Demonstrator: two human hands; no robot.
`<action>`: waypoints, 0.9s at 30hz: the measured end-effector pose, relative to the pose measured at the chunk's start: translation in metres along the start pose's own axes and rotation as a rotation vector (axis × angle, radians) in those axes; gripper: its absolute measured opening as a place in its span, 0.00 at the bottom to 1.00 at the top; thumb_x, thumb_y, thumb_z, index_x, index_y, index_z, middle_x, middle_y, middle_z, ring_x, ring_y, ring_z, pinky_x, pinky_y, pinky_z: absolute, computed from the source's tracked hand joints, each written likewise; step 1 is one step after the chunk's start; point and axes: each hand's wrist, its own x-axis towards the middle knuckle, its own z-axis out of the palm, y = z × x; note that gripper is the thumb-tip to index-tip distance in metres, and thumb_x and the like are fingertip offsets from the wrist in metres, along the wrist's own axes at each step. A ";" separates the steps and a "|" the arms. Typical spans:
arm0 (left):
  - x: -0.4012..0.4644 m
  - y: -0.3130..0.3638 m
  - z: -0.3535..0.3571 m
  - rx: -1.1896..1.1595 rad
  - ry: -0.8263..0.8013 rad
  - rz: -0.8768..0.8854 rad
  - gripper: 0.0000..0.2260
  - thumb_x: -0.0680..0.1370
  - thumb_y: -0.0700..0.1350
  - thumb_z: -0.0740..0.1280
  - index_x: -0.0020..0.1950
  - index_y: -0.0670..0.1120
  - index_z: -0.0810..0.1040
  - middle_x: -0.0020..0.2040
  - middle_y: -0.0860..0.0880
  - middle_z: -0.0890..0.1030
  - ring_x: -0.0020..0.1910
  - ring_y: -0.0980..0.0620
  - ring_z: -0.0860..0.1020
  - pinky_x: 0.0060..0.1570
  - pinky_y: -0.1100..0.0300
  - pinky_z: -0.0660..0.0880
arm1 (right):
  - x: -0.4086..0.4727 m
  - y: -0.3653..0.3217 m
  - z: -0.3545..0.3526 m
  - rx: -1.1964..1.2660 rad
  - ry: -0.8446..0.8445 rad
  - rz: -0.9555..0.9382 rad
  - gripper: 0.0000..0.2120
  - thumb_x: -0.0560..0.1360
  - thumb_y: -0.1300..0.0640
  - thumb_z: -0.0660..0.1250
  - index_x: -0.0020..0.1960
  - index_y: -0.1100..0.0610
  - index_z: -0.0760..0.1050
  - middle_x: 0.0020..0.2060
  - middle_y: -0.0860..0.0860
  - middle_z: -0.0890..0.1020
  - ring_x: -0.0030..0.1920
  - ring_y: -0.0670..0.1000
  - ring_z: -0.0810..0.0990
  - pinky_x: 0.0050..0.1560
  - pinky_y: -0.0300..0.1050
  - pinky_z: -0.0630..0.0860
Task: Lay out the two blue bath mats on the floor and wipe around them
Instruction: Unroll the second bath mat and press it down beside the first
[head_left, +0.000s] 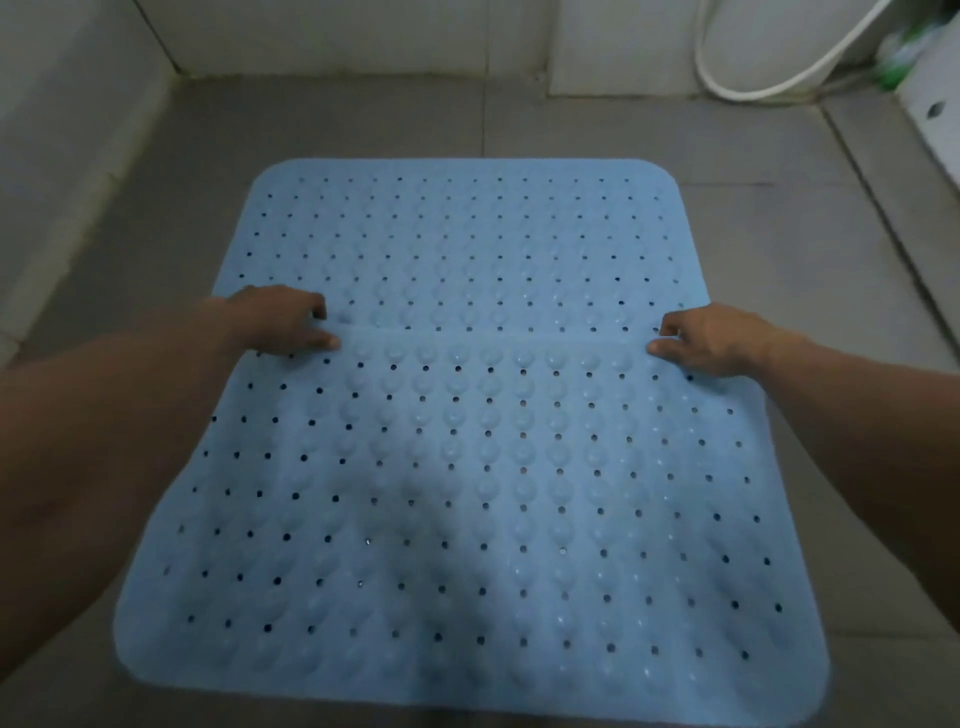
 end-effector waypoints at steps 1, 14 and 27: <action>0.005 -0.007 0.010 -0.044 0.037 0.009 0.29 0.74 0.67 0.65 0.67 0.49 0.71 0.64 0.44 0.76 0.58 0.44 0.76 0.57 0.50 0.74 | 0.004 0.005 0.008 0.039 0.026 -0.017 0.17 0.79 0.35 0.58 0.55 0.48 0.71 0.55 0.55 0.79 0.53 0.58 0.76 0.52 0.50 0.71; -0.027 -0.042 0.072 -0.186 0.380 0.147 0.06 0.79 0.41 0.66 0.55 0.46 0.79 0.52 0.45 0.77 0.49 0.45 0.77 0.51 0.49 0.75 | -0.014 -0.007 0.020 0.186 0.014 0.077 0.16 0.74 0.36 0.70 0.41 0.49 0.77 0.44 0.51 0.80 0.50 0.55 0.77 0.52 0.45 0.71; -0.027 -0.028 0.070 -0.430 0.464 -0.087 0.01 0.74 0.40 0.73 0.42 0.43 0.83 0.40 0.46 0.82 0.36 0.46 0.80 0.36 0.56 0.76 | -0.011 -0.014 0.030 0.310 0.076 0.262 0.21 0.72 0.39 0.74 0.51 0.56 0.80 0.53 0.55 0.82 0.55 0.57 0.78 0.56 0.47 0.74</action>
